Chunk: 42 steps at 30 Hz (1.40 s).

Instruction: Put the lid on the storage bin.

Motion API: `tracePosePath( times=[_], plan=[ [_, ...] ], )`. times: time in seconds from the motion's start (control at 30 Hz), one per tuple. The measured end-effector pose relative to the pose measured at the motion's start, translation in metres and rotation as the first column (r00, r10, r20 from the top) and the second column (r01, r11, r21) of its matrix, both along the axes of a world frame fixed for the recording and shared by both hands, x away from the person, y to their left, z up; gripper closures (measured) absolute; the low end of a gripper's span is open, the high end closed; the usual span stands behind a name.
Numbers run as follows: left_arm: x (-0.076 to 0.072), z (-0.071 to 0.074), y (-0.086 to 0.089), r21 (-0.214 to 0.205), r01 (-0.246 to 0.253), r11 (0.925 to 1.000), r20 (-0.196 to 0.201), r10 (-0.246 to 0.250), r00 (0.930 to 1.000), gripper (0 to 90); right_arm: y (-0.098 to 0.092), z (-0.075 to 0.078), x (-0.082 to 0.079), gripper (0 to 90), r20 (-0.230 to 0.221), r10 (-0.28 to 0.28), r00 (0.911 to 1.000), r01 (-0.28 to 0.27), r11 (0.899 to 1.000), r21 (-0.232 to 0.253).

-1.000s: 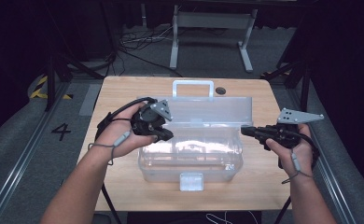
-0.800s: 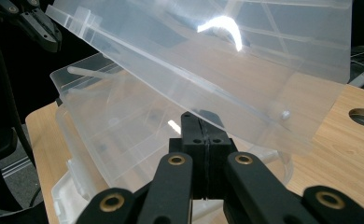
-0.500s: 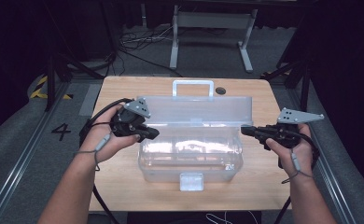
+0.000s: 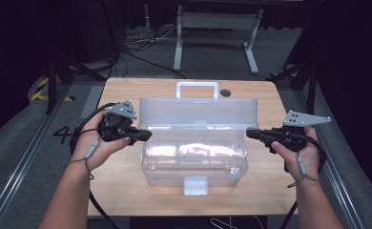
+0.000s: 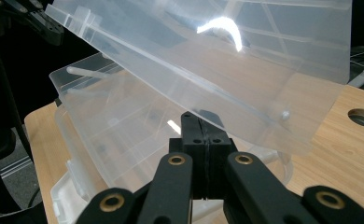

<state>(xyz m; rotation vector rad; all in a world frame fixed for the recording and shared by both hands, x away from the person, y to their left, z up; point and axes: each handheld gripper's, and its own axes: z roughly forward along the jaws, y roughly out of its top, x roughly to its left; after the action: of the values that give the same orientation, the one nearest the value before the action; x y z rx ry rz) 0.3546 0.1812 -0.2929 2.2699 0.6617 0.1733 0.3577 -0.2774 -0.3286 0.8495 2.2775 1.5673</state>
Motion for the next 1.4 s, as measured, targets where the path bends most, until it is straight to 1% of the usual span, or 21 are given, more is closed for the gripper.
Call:
tracePosePath(
  times=[0.2,0.43,0.53,0.57,0.7,0.73,0.8,0.83,0.9,0.93,0.97,1.03,1.07,1.1,1.13,1.17,1.23,1.27,1.3,1.37,1.4],
  plan=[
    [0.002,-0.006,0.01,-0.047,-0.029,0.9985,0.0,0.029,0.9996,88.4,0.0,0.0,0.0,90.0,0.0,0.0,1.0,0.0,1.0,-0.001],
    [0.002,-0.012,0.018,-0.058,-0.073,0.9956,0.008,0.074,0.9972,88.0,0.0,0.0,-0.001,90.0,0.0,-0.003,1.0,0.003,1.0,0.001],
    [0.003,-0.014,0.022,-0.072,-0.097,0.9927,0.001,0.098,0.9952,87.7,0.0,0.0,-0.001,90.0,0.001,-0.003,1.0,0.003,1.0,-0.002],
    [0.003,-0.016,0.023,-0.079,-0.107,0.9912,0.007,0.108,0.9941,87.7,0.0,0.0,-0.001,90.0,0.002,-0.003,1.0,0.003,1.0,-0.001],
    [0.004,-0.02,0.027,-0.097,-0.134,0.9863,0.003,0.135,0.9909,86.8,0.0,0.0,-0.001,90.0,0.003,-0.003,1.0,0.003,1.0,-0.003],
    [0.003,-0.022,0.028,-0.112,-0.147,0.9828,-0.011,0.147,0.9891,86.8,0.0,0.0,-0.001,90.0,0.003,-0.003,1.0,0.003,1.0,-0.004],
    [0.005,-0.024,0.031,-0.122,-0.158,0.9799,-0.012,0.158,0.9874,86.7,0.0,0.0,-0.001,90.0,0.002,-0.003,1.0,0.003,1.0,-0.007],
    [0.005,-0.025,0.032,-0.117,-0.179,0.9768,-0.014,0.179,0.9838,86.6,0.0,0.0,-0.001,90.0,0.002,-0.004,1.0,0.004,1.0,-0.008],
    [0.007,-0.026,0.037,-0.1,-0.213,0.9718,0.002,0.214,0.9767,86.6,0.0,0.0,-0.001,90.0,0.002,-0.004,1.0,0.004,1.0,-0.008],
    [0.006,-0.027,0.039,-0.11,-0.232,0.9664,-0.01,0.232,0.9725,86.6,0.0,0.0,-0.001,90.0,0.003,-0.004,1.0,0.004,1.0,-0.008],
    [0.007,-0.029,0.042,-0.116,-0.244,0.9627,-0.014,0.244,0.9696,86.6,0.0,0.0,-0.001,90.0,0.002,-0.004,1.0,0.004,1.0,-0.008],
    [0.009,-0.032,0.045,-0.111,-0.277,0.9545,-0.011,0.277,0.9607,86.2,0.0,0.0,-0.002,90.0,0.002,-0.004,1.0,0.004,1.0,-0.008],
    [0.01,-0.033,0.046,-0.107,-0.288,0.9516,-0.01,0.289,0.9573,86.2,0.0,0.0,-0.002,90.0,0.002,-0.004,1.0,0.004,1.0,-0.009],
    [0.011,-0.035,0.047,-0.111,-0.301,0.947,-0.016,0.302,0.9533,86.1,0.0,0.0,-0.002,90.0,0.0,-0.005,1.0,0.005,1.0,-0.008],
    [0.011,-0.036,0.048,-0.12,-0.313,0.9421,-0.022,0.313,0.9495,86.0,0.0,0.0,-0.002,90.0,-0.004,-0.005,1.0,0.005,1.0,-0.007],
    [0.013,-0.037,0.049,-0.116,-0.315,0.9421,-0.011,0.315,0.9489,86.0,0.0,0.0,-0.002,90.0,-0.006,-0.005,1.0,0.005,1.0,-0.005],
    [0.015,-0.04,0.051,-0.122,-0.334,0.9344,-0.027,0.334,0.9423,85.3,0.0,-0.001,-0.002,90.0,-0.008,-0.005,1.0,0.005,1.0,-0.006],
    [0.016,-0.041,0.053,-0.124,-0.342,0.9313,-0.028,0.342,0.9394,83.9,0.0,0.0,-0.002,90.0,-0.013,-0.004,0.9999,0.003,1.0,-0.008],
    [0.016,-0.041,0.053,-0.124,-0.342,0.9313,-0.028,0.342,0.9394,83.3,0.0,0.0,-0.002,90.0,-0.013,-0.004,0.9999,0.003,1.0,-0.008],
    [0.02,-0.045,0.056,-0.121,-0.368,0.922,-0.033,0.366,0.9298,83.3,0.0,0.0,-0.003,90.0,-0.014,-0.005,0.9999,0.005,1.0,-0.013],
    [0.022,-0.046,0.058,-0.12,-0.376,0.9188,-0.038,0.374,0.9265,82.9,0.0,0.0,-0.003,90.0,-0.014,-0.006,0.9999,0.006,1.0,-0.014]
  ],
)
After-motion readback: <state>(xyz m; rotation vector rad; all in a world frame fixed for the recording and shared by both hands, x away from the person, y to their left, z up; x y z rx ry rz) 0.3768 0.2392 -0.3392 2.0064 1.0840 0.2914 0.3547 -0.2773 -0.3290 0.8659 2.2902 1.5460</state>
